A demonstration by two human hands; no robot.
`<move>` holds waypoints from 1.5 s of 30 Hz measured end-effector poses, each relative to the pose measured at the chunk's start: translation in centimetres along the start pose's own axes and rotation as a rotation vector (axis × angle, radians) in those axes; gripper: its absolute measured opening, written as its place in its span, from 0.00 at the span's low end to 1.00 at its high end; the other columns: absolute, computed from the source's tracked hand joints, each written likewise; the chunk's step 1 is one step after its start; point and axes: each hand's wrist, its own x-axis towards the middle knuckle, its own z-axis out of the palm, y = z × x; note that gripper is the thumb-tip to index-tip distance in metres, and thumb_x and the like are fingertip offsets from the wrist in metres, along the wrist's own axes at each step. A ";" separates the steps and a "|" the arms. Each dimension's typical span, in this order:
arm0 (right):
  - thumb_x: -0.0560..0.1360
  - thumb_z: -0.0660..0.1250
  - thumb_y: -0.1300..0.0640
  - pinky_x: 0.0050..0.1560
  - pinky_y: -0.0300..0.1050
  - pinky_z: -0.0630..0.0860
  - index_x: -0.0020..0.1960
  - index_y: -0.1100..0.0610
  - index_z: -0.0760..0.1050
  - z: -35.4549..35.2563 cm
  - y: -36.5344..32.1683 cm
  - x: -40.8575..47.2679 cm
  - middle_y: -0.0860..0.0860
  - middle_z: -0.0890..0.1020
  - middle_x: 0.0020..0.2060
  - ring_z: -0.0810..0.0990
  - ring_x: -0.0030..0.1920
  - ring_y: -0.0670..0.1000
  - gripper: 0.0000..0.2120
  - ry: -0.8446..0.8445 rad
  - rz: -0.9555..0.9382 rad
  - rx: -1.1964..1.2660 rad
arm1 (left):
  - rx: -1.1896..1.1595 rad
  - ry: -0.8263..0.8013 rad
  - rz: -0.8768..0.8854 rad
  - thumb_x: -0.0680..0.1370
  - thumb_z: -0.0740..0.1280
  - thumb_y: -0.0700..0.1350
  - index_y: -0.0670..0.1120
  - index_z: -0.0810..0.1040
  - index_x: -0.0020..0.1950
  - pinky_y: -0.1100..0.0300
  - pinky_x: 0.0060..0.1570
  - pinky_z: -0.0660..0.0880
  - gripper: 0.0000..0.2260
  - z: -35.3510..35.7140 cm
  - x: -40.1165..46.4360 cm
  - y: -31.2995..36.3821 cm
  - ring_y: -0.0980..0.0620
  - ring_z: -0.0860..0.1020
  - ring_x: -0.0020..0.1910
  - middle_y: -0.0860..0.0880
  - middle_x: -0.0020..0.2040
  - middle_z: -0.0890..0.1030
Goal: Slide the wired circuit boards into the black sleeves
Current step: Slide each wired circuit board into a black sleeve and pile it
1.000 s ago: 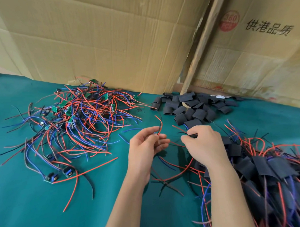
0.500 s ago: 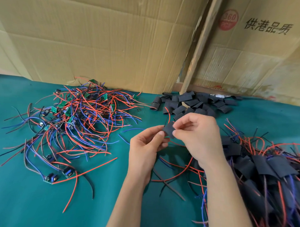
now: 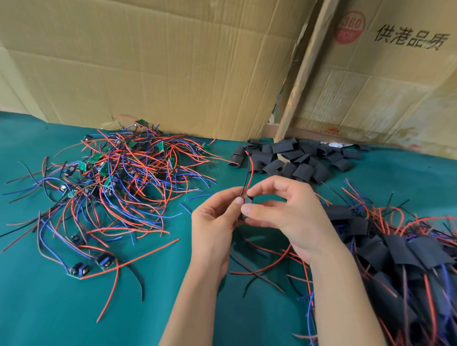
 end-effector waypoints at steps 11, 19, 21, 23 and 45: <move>0.59 0.81 0.58 0.42 0.40 0.82 0.44 0.52 0.85 -1.1 -0.5 0.2 0.51 0.85 0.35 0.83 0.36 0.48 0.14 0.091 -0.068 -0.158 | 0.032 -0.079 -0.004 0.79 0.67 0.33 0.50 0.88 0.47 0.60 0.48 0.79 0.15 0.0 0.0 -0.1 0.50 0.81 0.45 0.45 0.48 0.87; 0.61 0.83 0.55 0.46 0.47 0.76 0.45 0.52 0.87 -0.2 -0.4 0.3 0.49 0.81 0.35 0.78 0.36 0.47 0.13 0.013 -0.025 -0.224 | 0.032 -0.055 0.004 0.79 0.68 0.35 0.48 0.87 0.50 0.51 0.56 0.78 0.11 -0.1 0.0 -0.1 0.46 0.82 0.51 0.41 0.53 0.86; 0.59 0.82 0.52 0.50 0.52 0.80 0.44 0.53 0.87 0.0 -0.4 0.3 0.51 0.85 0.39 0.82 0.39 0.54 0.14 0.022 -0.014 -0.239 | 0.034 -0.060 0.016 0.79 0.68 0.34 0.48 0.87 0.50 0.51 0.56 0.79 0.11 -0.1 0.0 -0.1 0.45 0.83 0.52 0.41 0.52 0.86; 0.62 0.81 0.54 0.53 0.57 0.82 0.43 0.55 0.86 -0.3 -0.6 0.0 0.55 0.87 0.41 0.86 0.42 0.61 0.11 -0.014 -0.015 -0.241 | 0.049 -0.063 0.021 0.80 0.67 0.34 0.46 0.86 0.50 0.54 0.53 0.79 0.11 -0.1 0.0 0.0 0.46 0.83 0.51 0.42 0.52 0.86; 0.75 0.74 0.63 0.42 0.39 0.80 0.39 0.57 0.85 -2.4 -2.1 0.2 0.52 0.84 0.37 0.83 0.36 0.49 0.07 0.511 -0.029 0.686 | 0.176 -0.227 -0.021 0.78 0.64 0.28 0.46 0.85 0.39 0.66 0.41 0.75 0.17 0.6 -0.7 0.4 0.55 0.77 0.36 0.49 0.37 0.82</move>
